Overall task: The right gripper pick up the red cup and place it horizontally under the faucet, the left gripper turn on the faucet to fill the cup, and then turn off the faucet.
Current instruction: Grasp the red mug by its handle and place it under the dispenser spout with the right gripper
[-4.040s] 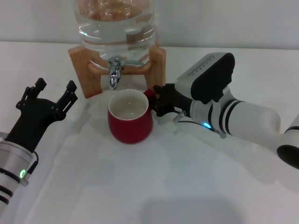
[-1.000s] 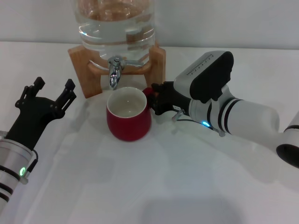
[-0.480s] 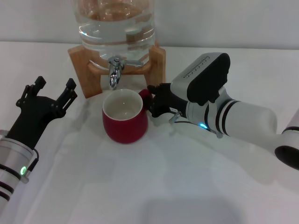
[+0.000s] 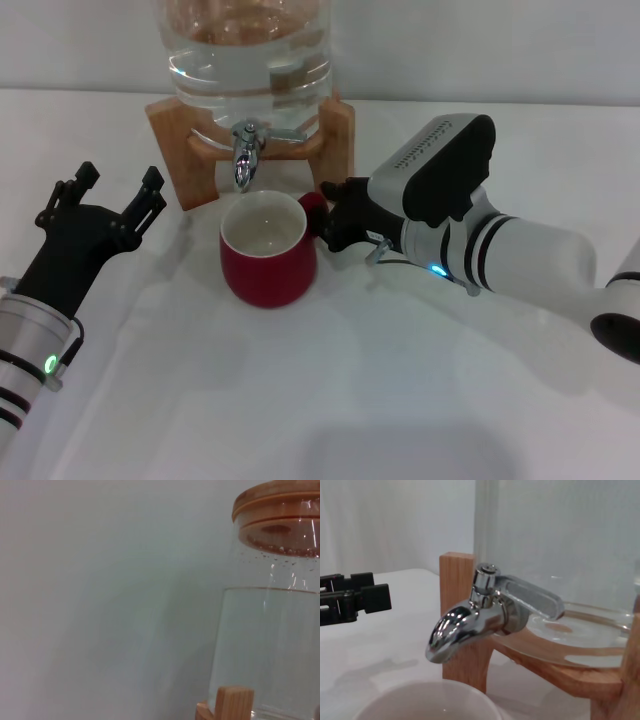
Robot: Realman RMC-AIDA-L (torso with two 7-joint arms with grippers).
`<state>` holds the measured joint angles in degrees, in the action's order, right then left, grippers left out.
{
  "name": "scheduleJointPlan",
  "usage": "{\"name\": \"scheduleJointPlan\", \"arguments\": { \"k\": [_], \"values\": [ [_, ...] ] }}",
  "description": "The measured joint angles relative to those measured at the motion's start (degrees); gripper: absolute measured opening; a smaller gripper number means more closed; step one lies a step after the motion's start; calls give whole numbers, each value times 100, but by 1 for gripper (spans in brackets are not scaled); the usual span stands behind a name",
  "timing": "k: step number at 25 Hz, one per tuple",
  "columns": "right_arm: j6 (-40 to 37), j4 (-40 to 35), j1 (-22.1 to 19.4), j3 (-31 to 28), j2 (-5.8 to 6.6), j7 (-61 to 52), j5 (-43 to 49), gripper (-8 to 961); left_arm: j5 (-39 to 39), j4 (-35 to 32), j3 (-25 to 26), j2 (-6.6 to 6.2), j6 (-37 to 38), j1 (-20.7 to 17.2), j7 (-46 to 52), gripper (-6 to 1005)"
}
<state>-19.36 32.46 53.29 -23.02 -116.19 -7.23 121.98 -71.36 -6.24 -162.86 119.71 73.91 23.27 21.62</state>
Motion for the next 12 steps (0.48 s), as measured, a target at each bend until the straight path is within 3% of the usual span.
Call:
{"name": "scheduleJointPlan", "arguments": {
  "k": [12],
  "values": [
    [-13,1,-60,55,-1,4,11,321,0,0,0,0,0,2,0,879]
  ]
}}
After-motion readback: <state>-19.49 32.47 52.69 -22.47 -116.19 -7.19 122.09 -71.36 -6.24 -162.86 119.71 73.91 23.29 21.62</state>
